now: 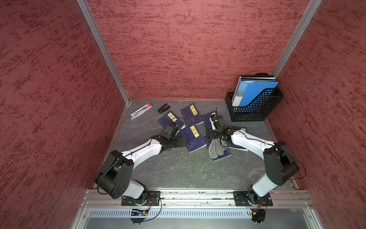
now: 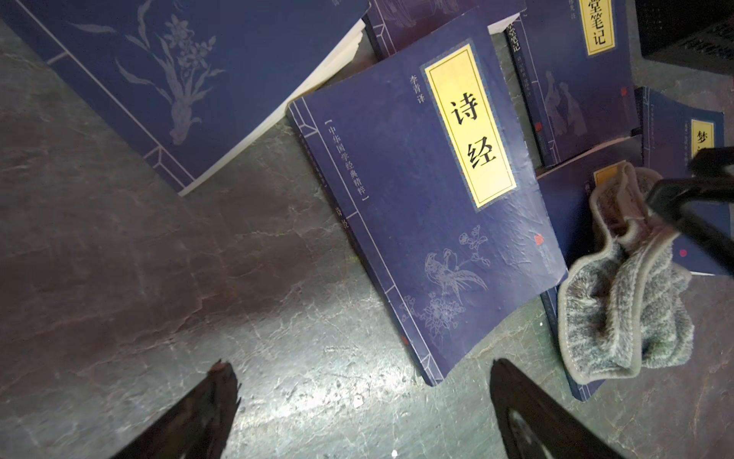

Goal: Wipe the cover of the book
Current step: Place the cleaning item on the book, then pick up the book from the center of the board.

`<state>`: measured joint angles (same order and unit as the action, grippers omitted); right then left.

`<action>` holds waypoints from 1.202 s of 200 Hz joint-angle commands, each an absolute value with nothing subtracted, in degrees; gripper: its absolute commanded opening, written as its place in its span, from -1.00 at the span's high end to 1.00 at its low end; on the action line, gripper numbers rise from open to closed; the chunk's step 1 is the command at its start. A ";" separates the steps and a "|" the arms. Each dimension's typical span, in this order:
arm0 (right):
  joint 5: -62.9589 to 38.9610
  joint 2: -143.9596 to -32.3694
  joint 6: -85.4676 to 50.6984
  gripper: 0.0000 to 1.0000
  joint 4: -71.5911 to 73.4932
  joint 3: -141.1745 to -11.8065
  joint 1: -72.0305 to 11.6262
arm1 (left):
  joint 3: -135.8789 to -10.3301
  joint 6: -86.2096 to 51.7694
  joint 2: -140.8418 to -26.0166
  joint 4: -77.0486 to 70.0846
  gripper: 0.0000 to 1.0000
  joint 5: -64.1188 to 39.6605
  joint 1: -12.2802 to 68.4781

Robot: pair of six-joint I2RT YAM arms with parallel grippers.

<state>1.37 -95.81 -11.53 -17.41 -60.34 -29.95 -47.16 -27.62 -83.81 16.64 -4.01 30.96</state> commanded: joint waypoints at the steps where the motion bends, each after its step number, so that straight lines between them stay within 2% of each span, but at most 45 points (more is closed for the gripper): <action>1: -7.37 -98.83 -8.71 -0.32 -12.92 -62.60 -30.80 | -48.52 -29.31 -84.90 14.36 -1.00 -4.11 31.37; 54: -10.02 -106.16 -7.64 -0.31 -11.09 -65.90 -32.59 | -48.39 -32.53 -88.86 10.86 -0.94 -5.70 31.46; 122: -3.46 -112.54 -7.29 -0.14 -12.70 -69.08 -32.87 | -48.25 -35.13 -92.12 8.80 -0.88 -6.86 31.46; 191: 0.22 -115.21 -6.96 -0.05 -13.83 -70.34 -32.87 | -49.95 -36.83 -96.94 5.63 -0.68 -10.73 31.20; 240: -8.64 -115.11 -6.23 0.00 -14.24 -70.41 -32.96 | -50.59 -37.53 -99.00 4.24 -0.66 -12.55 30.81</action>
<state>-4.32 -113.93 -7.40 -12.19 -70.67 -32.80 -50.02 -36.77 -97.56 5.74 -10.74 31.18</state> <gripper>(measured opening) 0.508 0.835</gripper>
